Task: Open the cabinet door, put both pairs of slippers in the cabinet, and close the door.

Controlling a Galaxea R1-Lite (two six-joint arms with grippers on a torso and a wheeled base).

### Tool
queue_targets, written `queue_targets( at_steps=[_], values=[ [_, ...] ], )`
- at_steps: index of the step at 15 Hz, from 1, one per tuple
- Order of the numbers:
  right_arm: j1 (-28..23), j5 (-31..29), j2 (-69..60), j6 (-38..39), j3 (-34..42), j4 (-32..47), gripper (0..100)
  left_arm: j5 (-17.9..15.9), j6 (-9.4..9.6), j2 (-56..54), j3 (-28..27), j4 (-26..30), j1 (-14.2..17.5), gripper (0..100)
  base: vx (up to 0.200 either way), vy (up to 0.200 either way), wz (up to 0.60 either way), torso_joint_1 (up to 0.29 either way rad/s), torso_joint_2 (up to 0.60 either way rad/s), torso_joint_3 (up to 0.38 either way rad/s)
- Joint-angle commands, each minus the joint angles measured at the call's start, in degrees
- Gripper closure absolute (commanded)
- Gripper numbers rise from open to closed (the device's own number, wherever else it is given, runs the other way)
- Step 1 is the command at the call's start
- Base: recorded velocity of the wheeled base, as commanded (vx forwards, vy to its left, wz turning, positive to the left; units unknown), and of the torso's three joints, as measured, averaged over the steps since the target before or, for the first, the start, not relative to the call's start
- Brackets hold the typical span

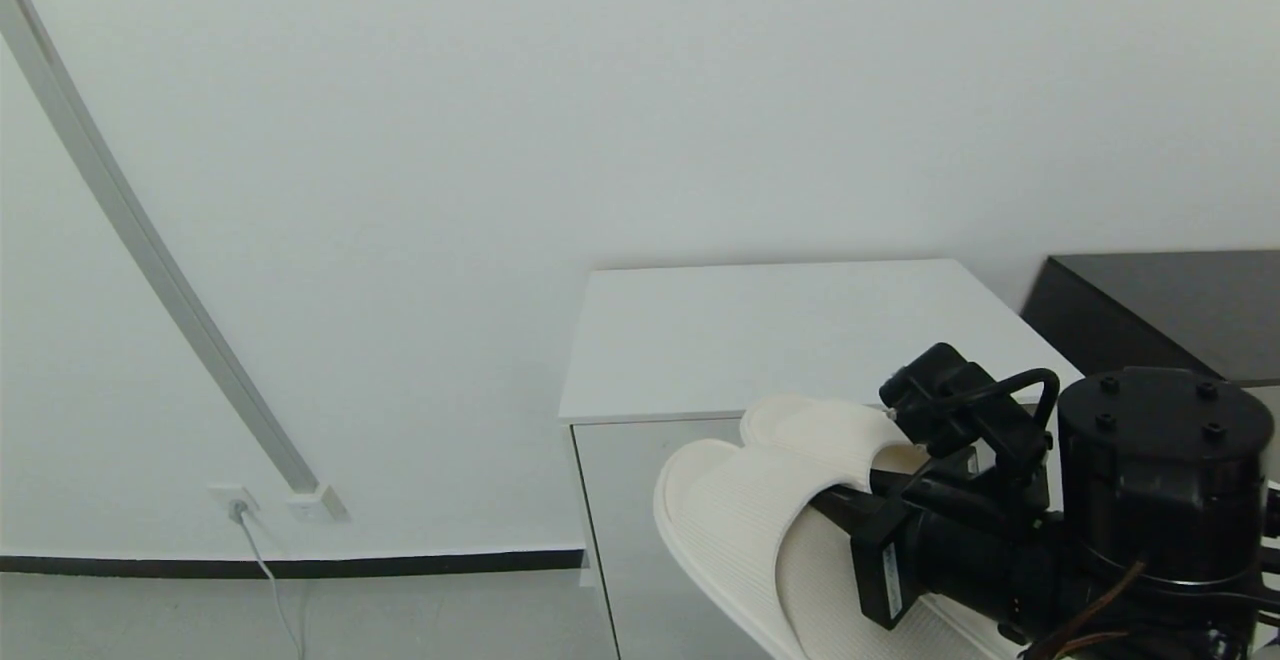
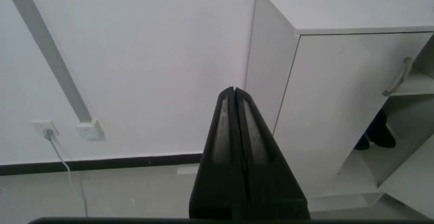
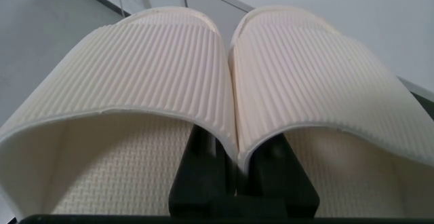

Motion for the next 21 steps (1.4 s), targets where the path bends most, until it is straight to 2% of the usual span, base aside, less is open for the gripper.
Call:
queue_targets(
  at_steps=[1, 18, 21],
  values=[
    [0.0, 0.1, 0.4, 0.0, 0.0, 0.0, 100, 0.1, -0.01, 0.0, 0.0, 0.0, 0.0, 100, 0.000, -0.200, 0.00, -0.007, 0.00, -0.002],
    [0.0, 0.4, 0.2, -0.1, 0.6, -0.1, 100, 0.1, -0.01, 0.0, 0.0, 0.0, 0.0, 100, 0.000, -0.200, 0.00, 0.004, 0.00, 0.002],
    [0.0, 0.4, 0.2, -0.1, 0.6, -0.1, 100, 0.1, -0.01, 0.0, 0.0, 0.0, 0.0, 100, 0.000, 0.000, 0.00, 0.000, 0.00, 0.000]
  ],
)
